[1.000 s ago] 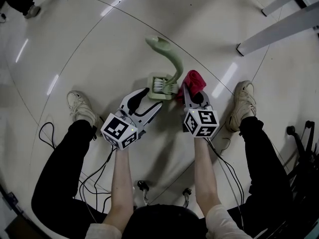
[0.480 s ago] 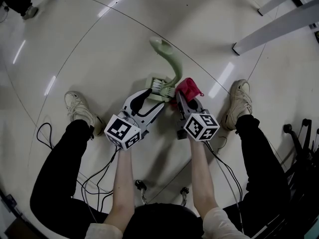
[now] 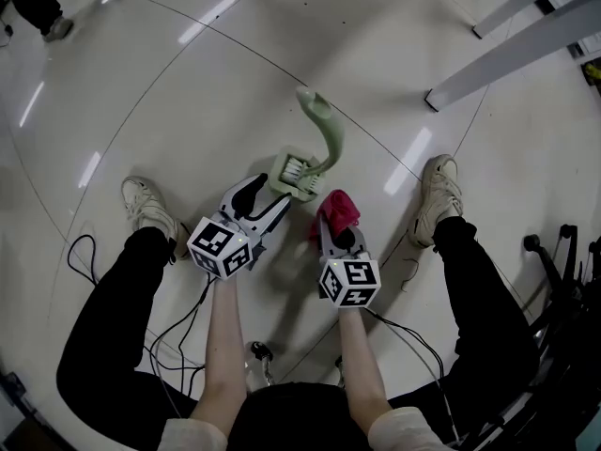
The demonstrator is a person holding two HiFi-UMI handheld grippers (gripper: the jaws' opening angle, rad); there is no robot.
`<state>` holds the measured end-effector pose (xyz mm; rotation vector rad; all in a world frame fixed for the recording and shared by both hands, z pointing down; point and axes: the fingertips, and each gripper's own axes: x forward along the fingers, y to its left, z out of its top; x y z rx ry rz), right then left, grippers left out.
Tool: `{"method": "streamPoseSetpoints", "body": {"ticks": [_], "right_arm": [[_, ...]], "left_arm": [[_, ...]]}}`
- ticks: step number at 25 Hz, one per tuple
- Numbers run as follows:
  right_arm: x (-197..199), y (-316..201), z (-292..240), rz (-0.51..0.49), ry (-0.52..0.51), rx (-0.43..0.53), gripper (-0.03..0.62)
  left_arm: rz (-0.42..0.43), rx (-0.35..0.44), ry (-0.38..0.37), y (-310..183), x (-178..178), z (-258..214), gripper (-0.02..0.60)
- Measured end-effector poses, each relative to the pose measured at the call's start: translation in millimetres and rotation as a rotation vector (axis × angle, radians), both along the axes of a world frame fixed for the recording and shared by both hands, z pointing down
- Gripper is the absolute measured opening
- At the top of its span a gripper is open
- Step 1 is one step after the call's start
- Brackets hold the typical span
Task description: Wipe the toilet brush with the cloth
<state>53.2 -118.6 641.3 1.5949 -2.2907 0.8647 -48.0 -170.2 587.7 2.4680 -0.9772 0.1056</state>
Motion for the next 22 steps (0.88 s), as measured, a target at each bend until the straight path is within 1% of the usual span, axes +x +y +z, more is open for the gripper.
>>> {"method": "streamPoseSetpoints", "body": {"ticks": [3,6,8,12,15,18,22], "right_arm": [[-21,2,19,-0.020,0.014,-0.059,0.032],[-28,-13,25,-0.055,0.070,-0.053,0.032],[-24,-25,24,-0.075,0.111,-0.033,0.032],[-11,-42,23,-0.123,0.190,-0.004,0.032],[-13,-35,12,-0.136,0.205,0.030,0.032],[-34,-13,-6,-0.172,0.178,0.089,0.032],[-89,4,-12,-0.320,0.180,0.141,0.032]], "left_arm": [[0.050,-0.009,-0.028,2,4,4,0.245],[0.064,0.003,-0.039,3,5,2,0.245],[0.066,0.001,-0.022,5,6,1,0.245],[0.059,-0.022,0.055,11,9,2,0.245],[0.051,-0.040,0.063,14,9,7,0.245],[0.012,-0.038,0.063,17,-5,6,0.245],[-0.099,-0.004,0.079,14,-42,-8,0.245]]}}
